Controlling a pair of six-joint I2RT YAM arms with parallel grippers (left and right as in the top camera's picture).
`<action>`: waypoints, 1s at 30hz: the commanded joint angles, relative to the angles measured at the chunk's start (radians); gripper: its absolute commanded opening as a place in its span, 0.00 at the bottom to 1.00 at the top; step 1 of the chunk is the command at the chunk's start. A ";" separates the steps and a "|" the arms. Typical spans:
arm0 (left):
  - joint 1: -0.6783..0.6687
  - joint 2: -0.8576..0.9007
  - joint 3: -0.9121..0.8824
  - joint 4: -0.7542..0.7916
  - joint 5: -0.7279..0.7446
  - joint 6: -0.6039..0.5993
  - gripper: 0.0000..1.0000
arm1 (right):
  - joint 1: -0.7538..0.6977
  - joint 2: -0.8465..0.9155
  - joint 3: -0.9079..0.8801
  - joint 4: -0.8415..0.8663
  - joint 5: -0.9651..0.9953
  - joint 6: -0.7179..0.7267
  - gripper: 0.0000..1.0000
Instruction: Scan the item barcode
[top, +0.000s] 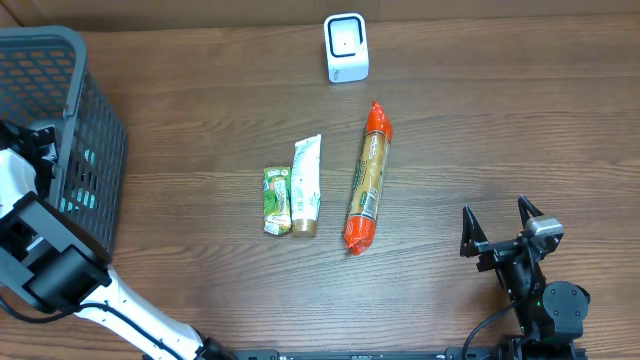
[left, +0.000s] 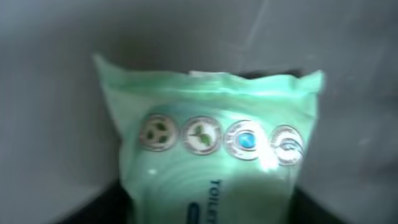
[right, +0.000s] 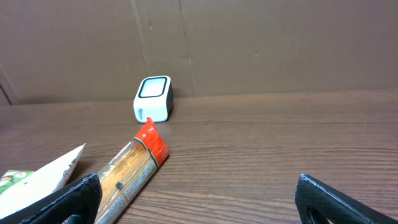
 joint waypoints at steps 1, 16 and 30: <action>0.001 0.055 -0.001 -0.016 -0.024 0.018 0.19 | -0.001 -0.008 -0.011 0.006 0.008 -0.003 1.00; -0.005 -0.099 0.150 -0.120 -0.035 -0.203 0.04 | -0.001 -0.008 -0.011 0.006 0.007 -0.003 1.00; -0.120 -0.560 0.369 -0.150 0.029 -0.426 0.04 | -0.001 -0.008 -0.011 0.006 0.007 -0.003 1.00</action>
